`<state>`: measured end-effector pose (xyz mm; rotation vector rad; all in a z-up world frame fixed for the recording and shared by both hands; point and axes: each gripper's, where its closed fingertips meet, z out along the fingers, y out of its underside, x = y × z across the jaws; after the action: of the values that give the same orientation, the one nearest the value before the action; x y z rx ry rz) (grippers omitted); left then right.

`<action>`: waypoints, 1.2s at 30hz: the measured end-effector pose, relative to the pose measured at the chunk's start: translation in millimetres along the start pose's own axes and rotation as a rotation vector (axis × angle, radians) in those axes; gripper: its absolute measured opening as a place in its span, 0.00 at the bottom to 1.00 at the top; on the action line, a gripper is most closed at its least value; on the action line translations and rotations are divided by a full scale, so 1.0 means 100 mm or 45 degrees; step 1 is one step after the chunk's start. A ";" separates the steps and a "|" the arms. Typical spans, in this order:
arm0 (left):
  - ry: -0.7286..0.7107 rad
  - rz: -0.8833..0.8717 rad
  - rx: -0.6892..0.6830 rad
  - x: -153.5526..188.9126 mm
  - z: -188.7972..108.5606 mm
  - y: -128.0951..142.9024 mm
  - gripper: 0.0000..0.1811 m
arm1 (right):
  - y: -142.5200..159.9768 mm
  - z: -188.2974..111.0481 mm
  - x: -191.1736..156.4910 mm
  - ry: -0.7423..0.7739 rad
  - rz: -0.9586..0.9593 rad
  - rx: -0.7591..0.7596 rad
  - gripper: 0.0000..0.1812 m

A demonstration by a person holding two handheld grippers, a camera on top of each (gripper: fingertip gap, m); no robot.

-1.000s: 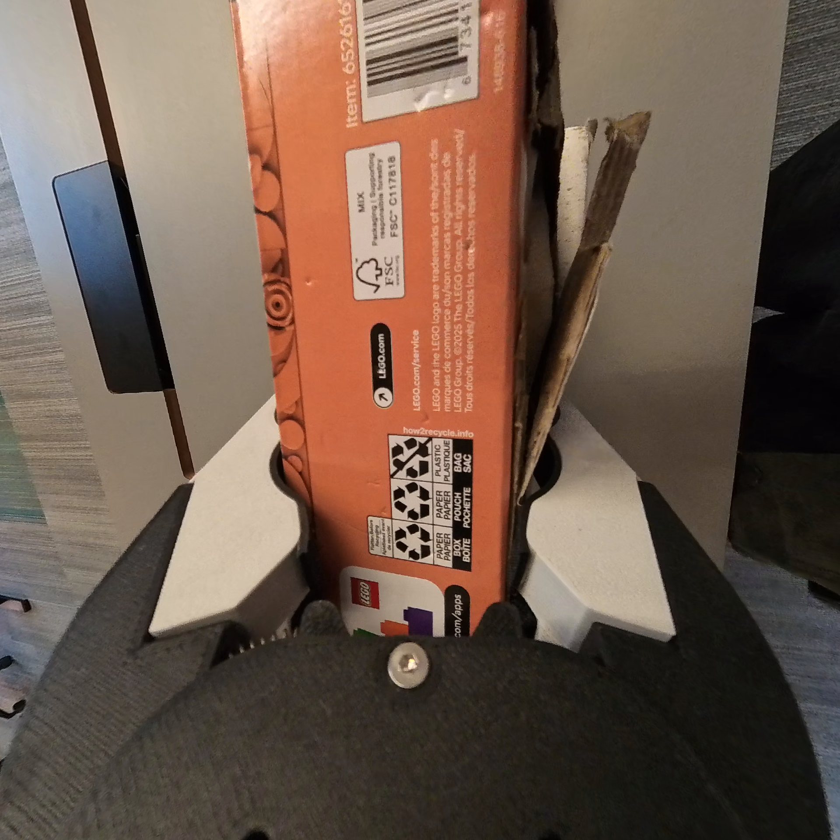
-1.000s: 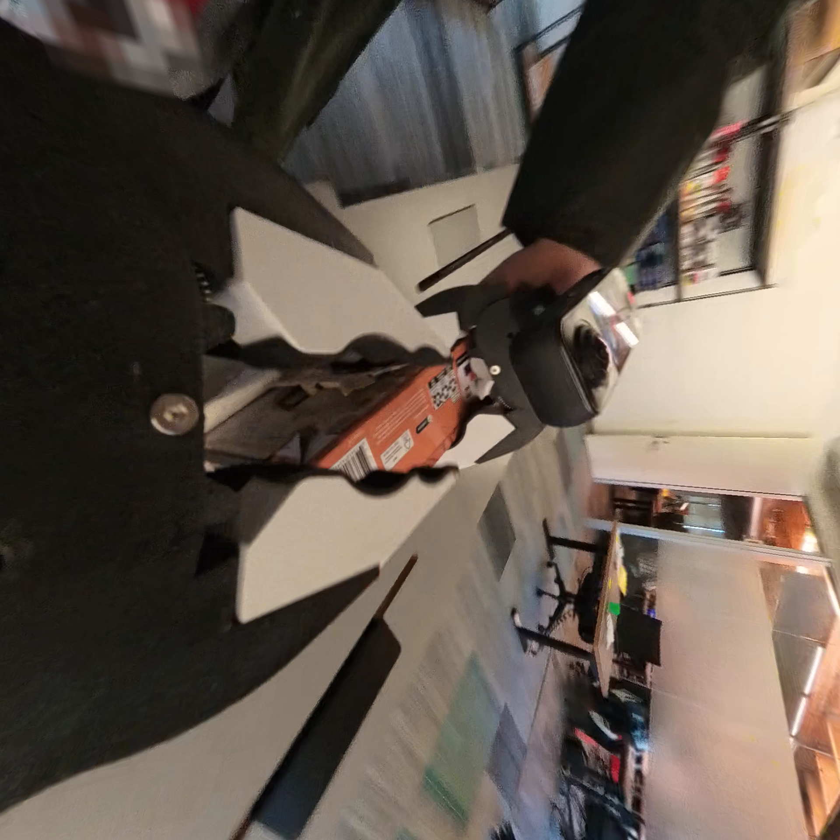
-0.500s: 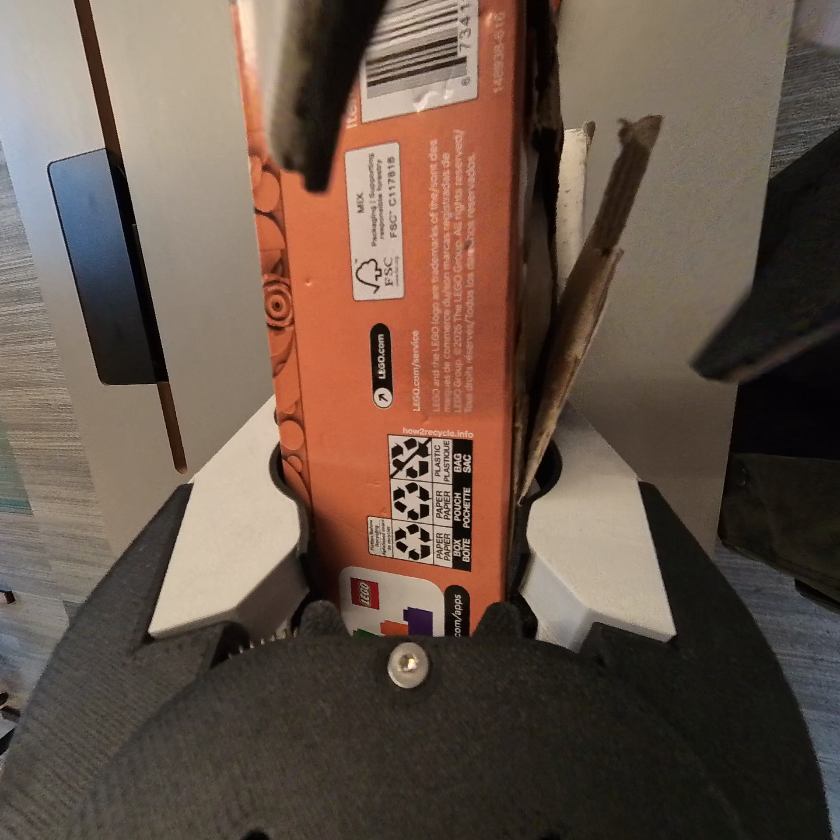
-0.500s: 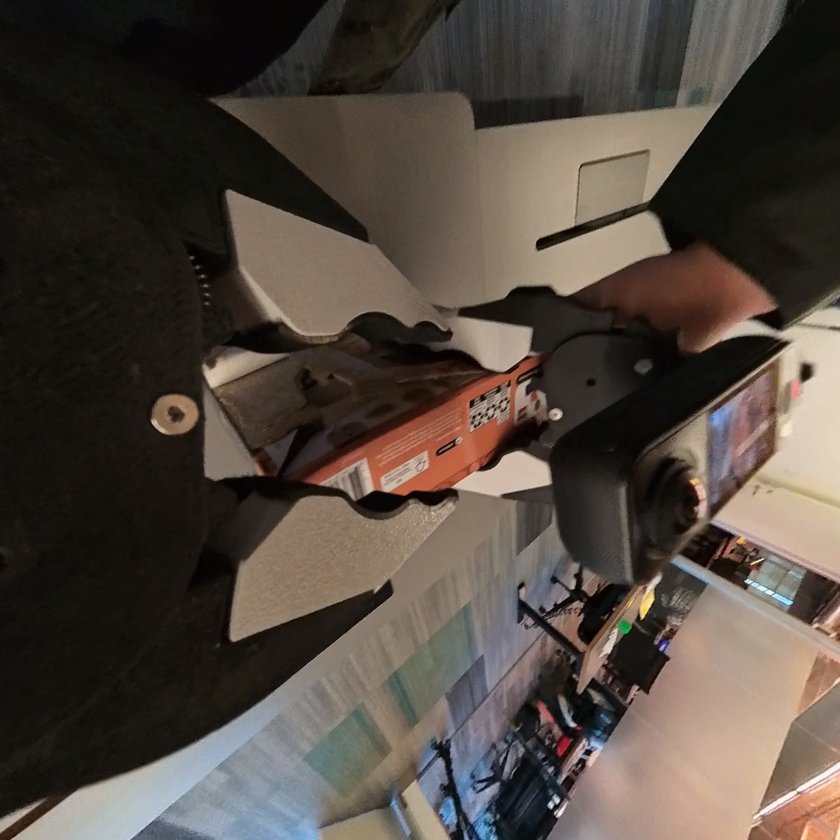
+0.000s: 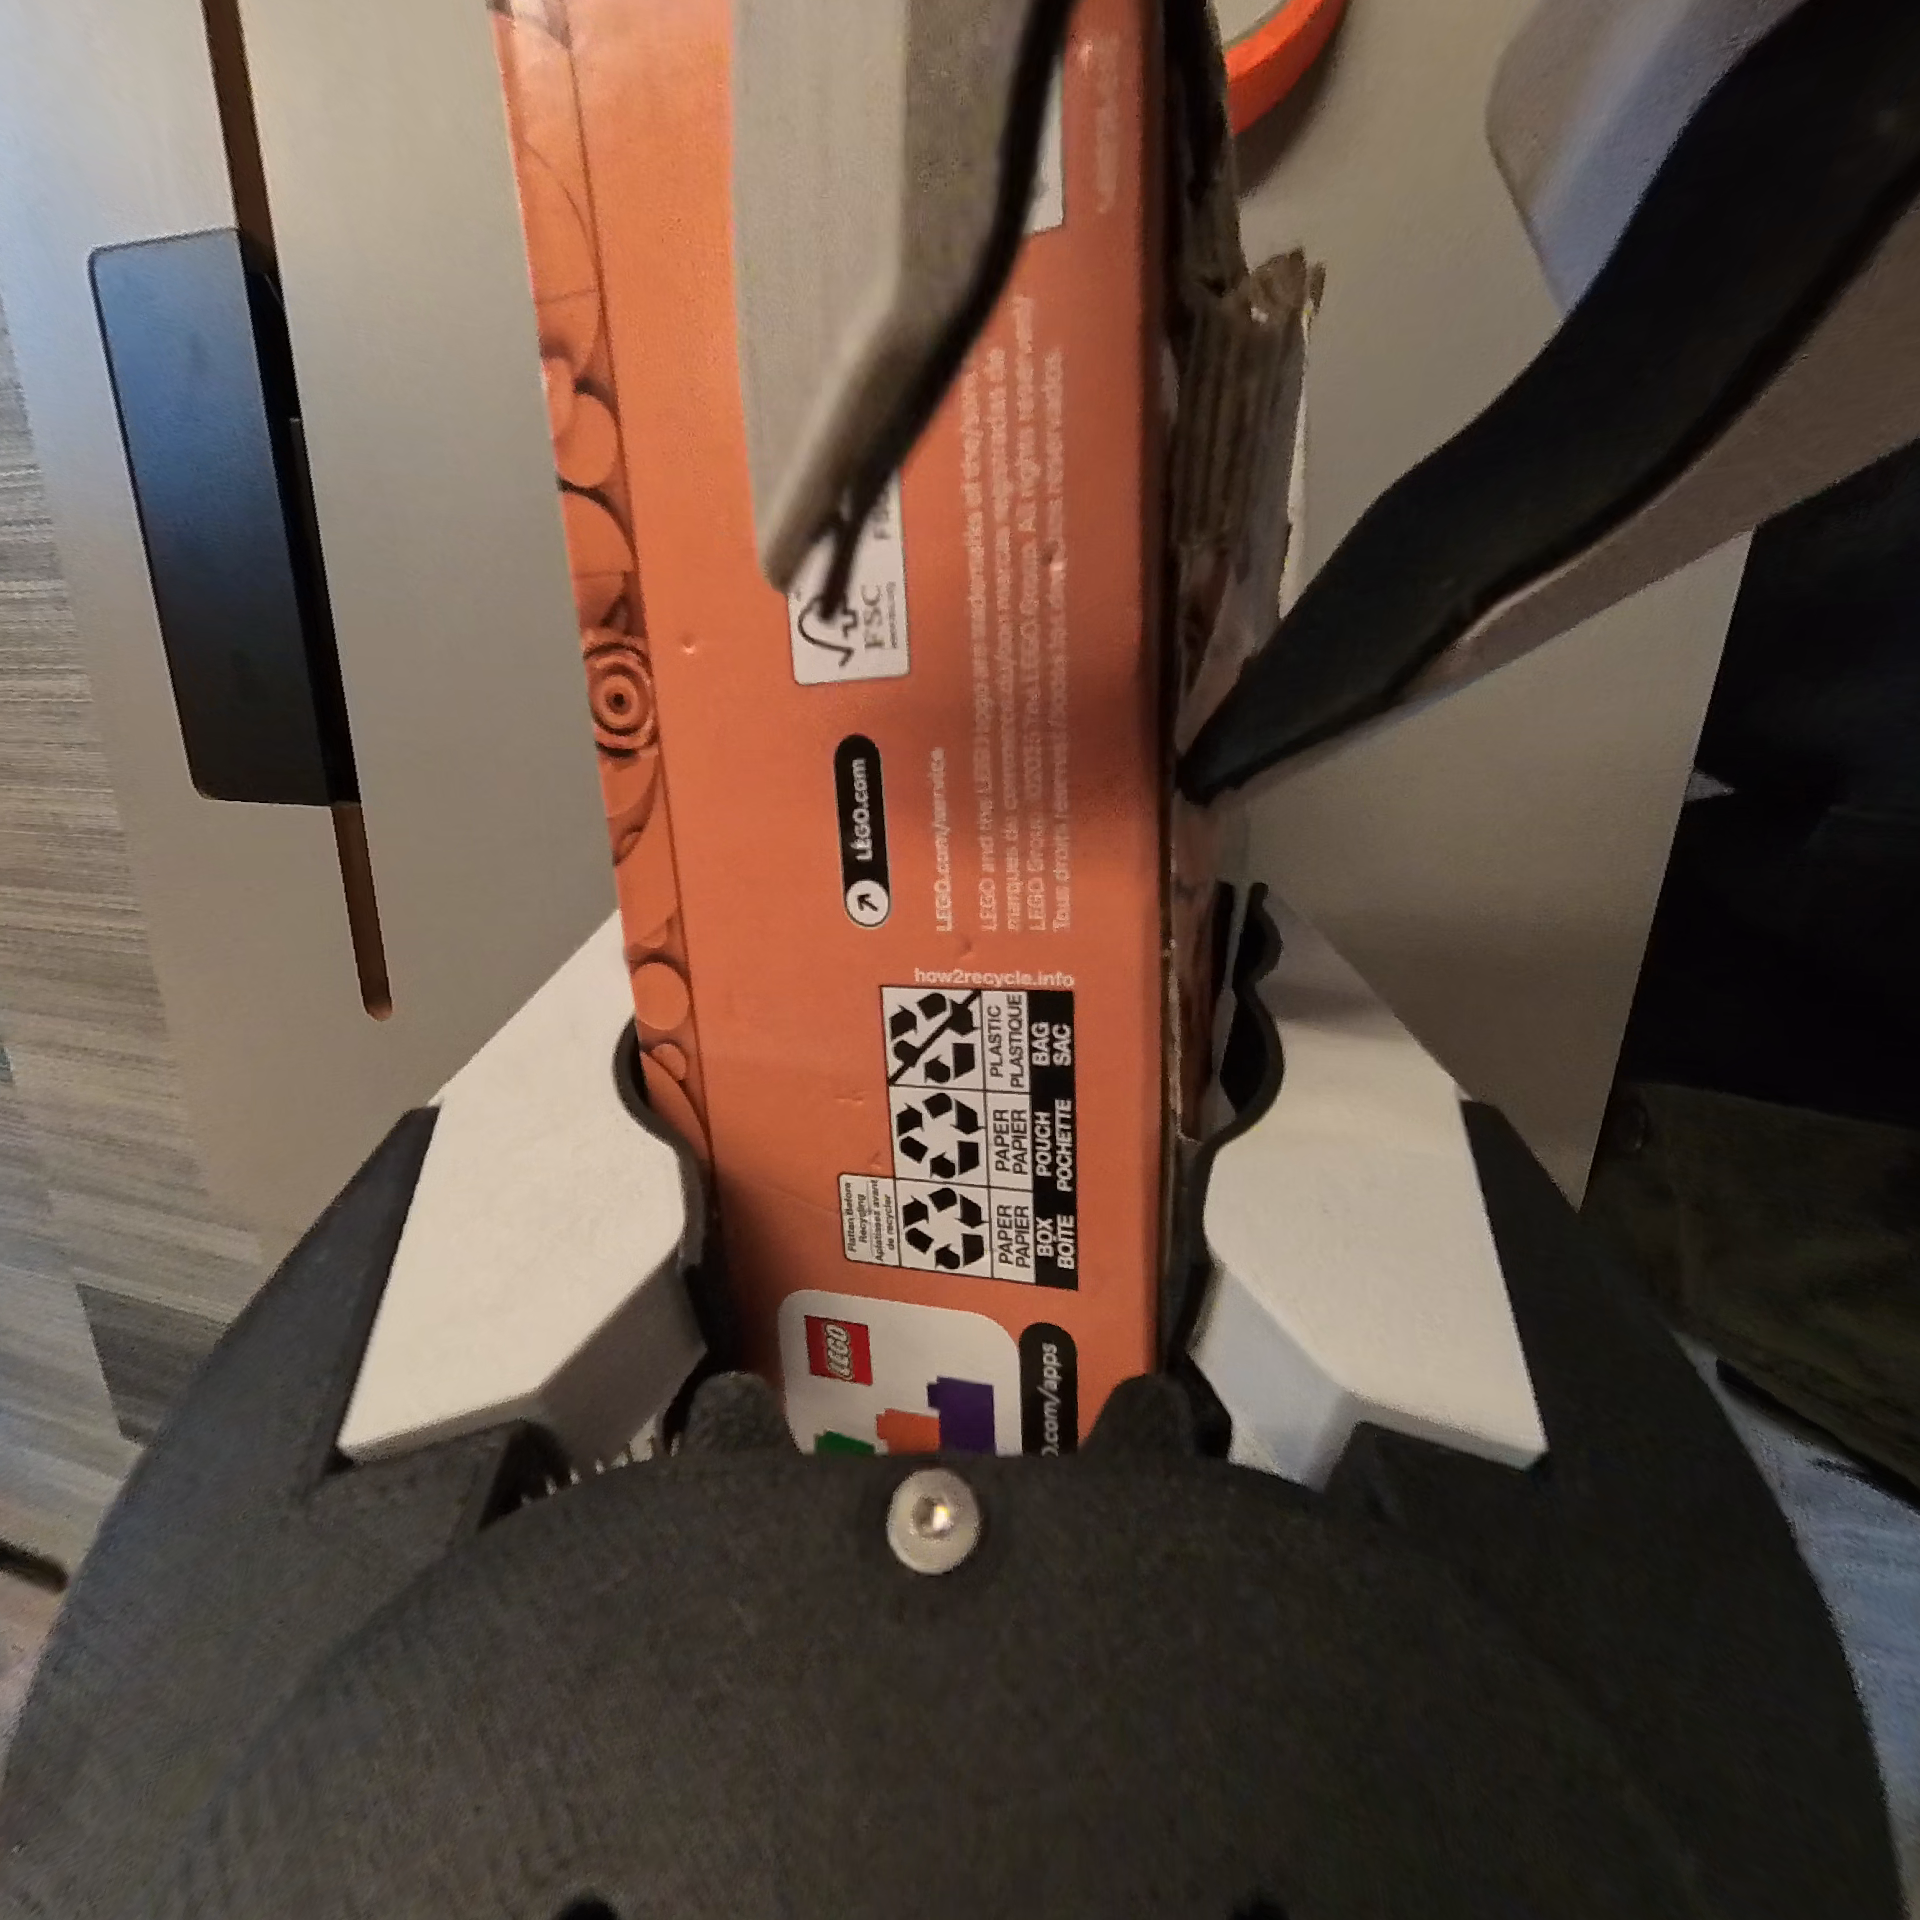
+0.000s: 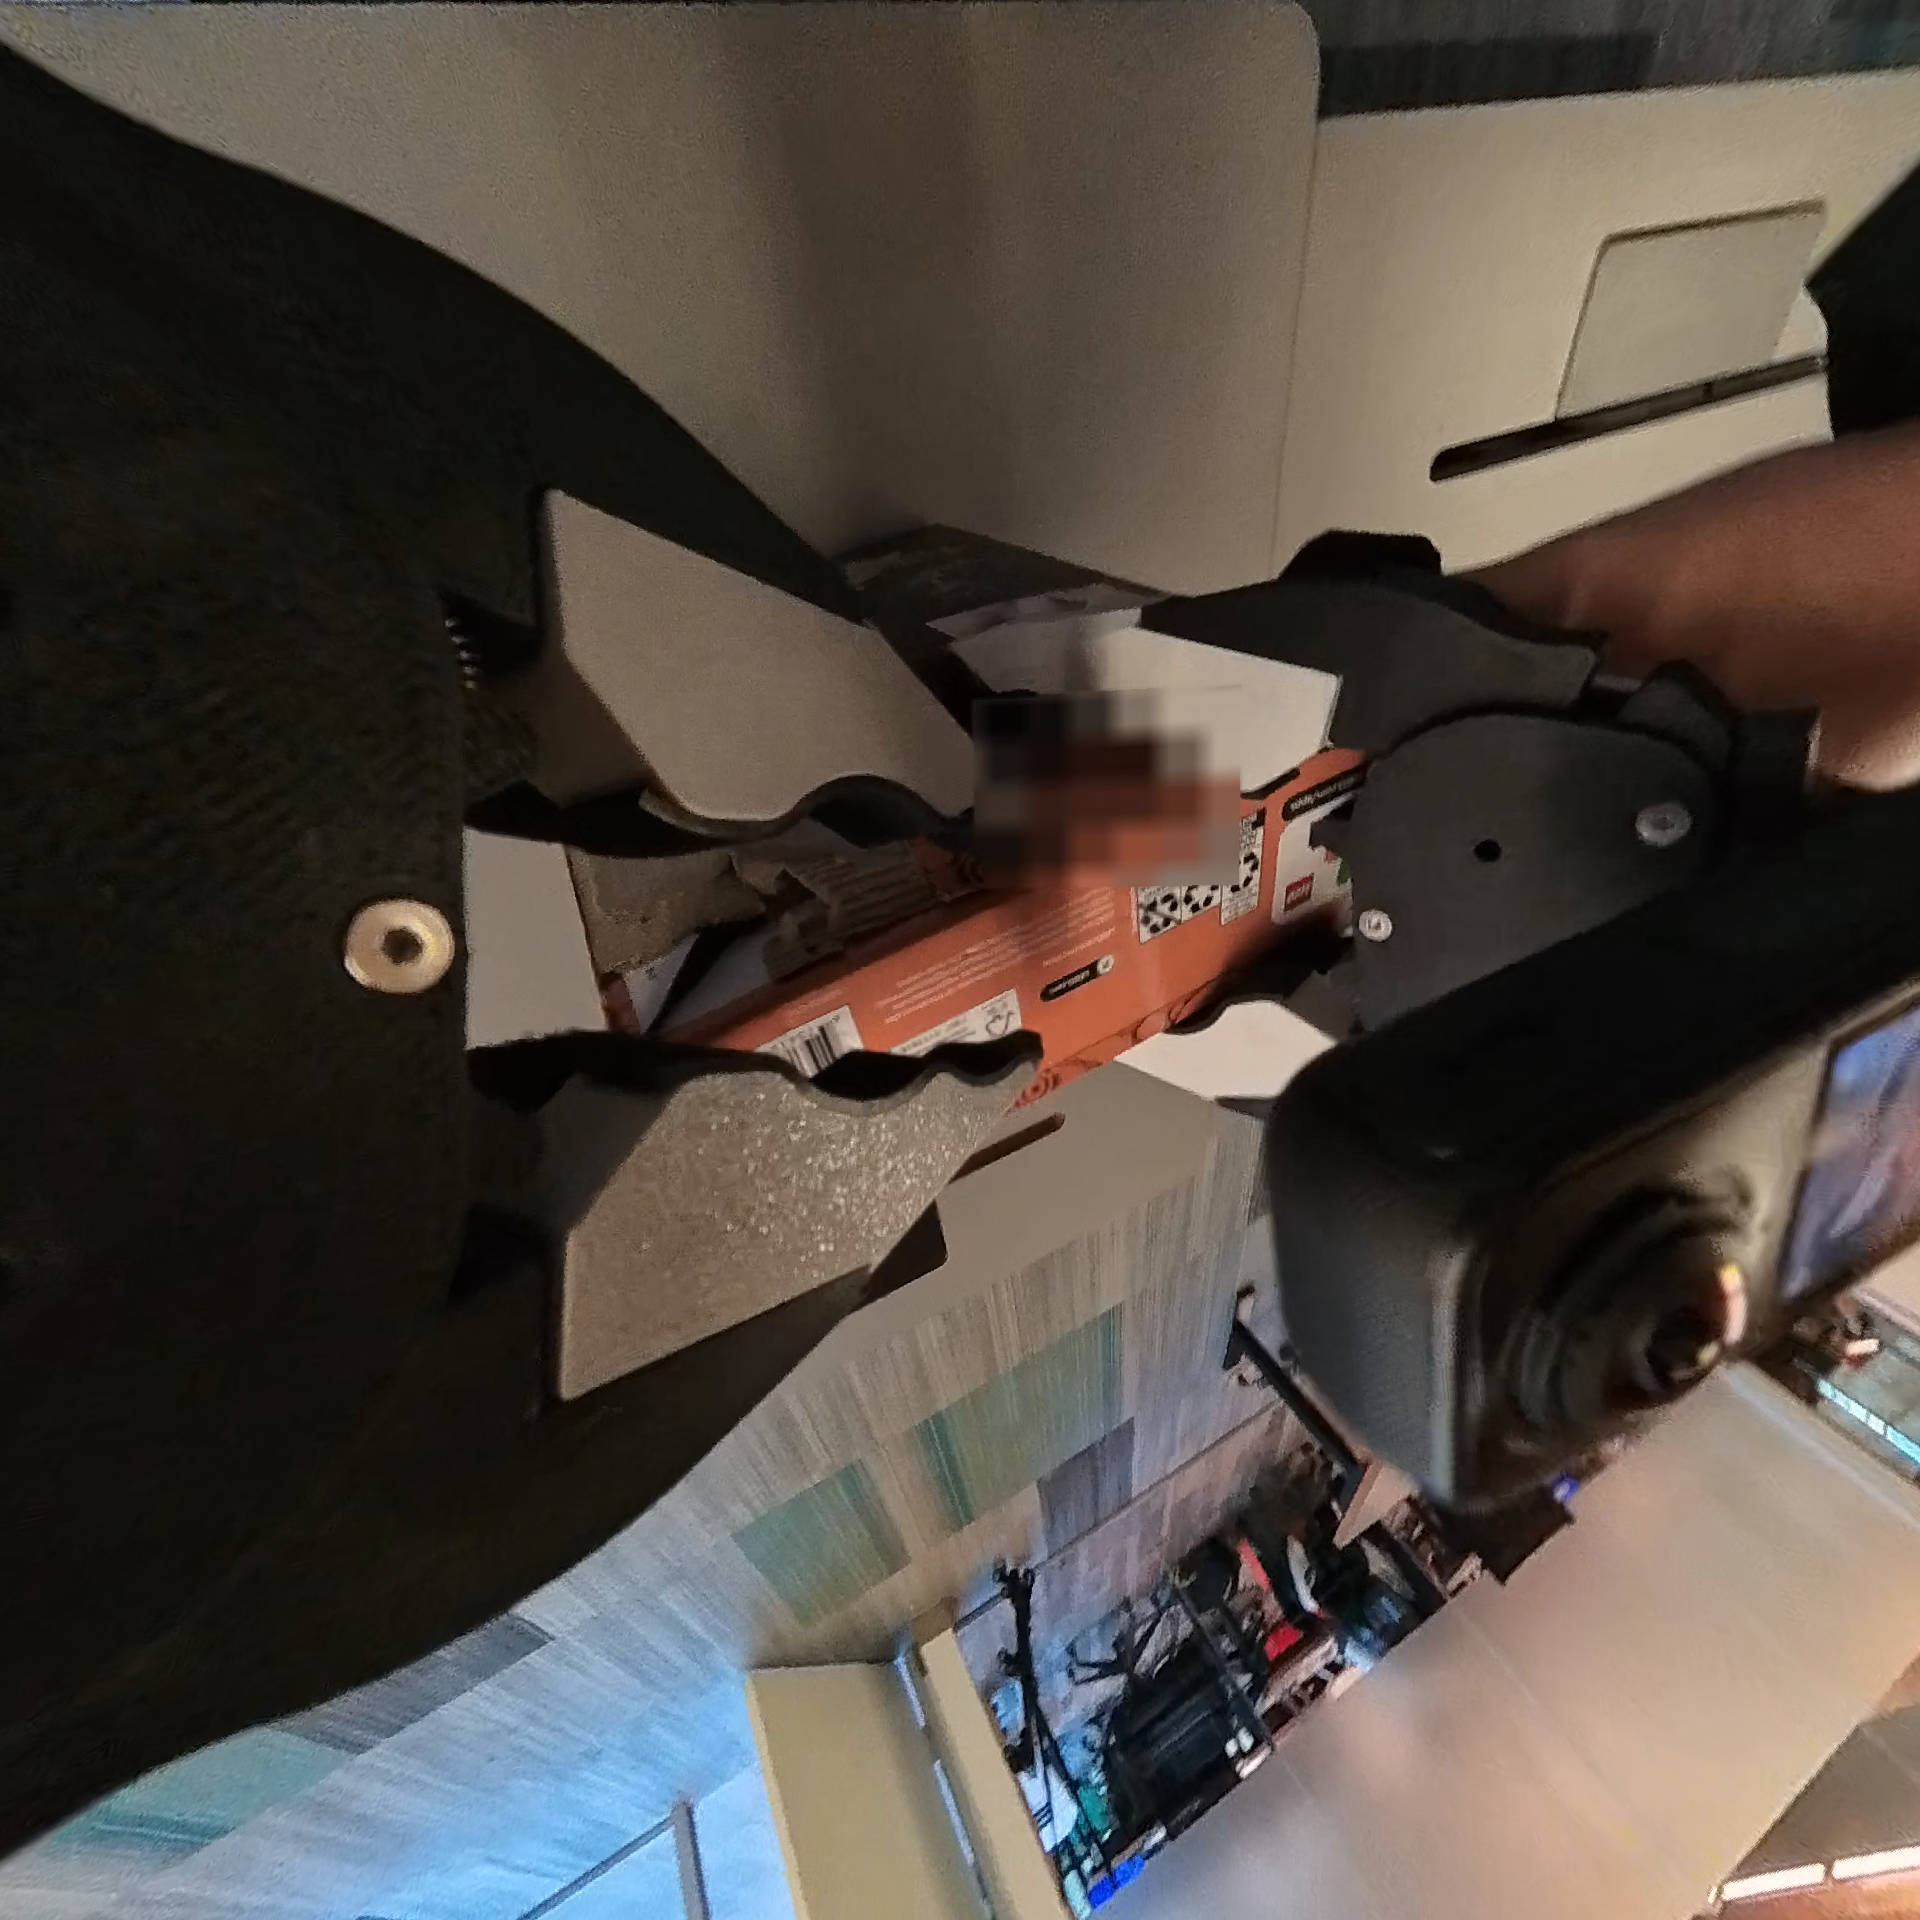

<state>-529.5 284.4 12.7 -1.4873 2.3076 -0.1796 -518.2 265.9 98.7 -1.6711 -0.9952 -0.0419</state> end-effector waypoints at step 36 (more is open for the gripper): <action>-0.027 -0.103 0.213 -0.06 -0.21 -0.09 0.52 | 0.04 -0.04 -0.14 -0.375 -0.160 -0.020 0.05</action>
<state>-527.8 283.7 36.7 -1.4910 2.1592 -0.3675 -522.9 254.6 90.3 -1.6568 -1.3237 0.1166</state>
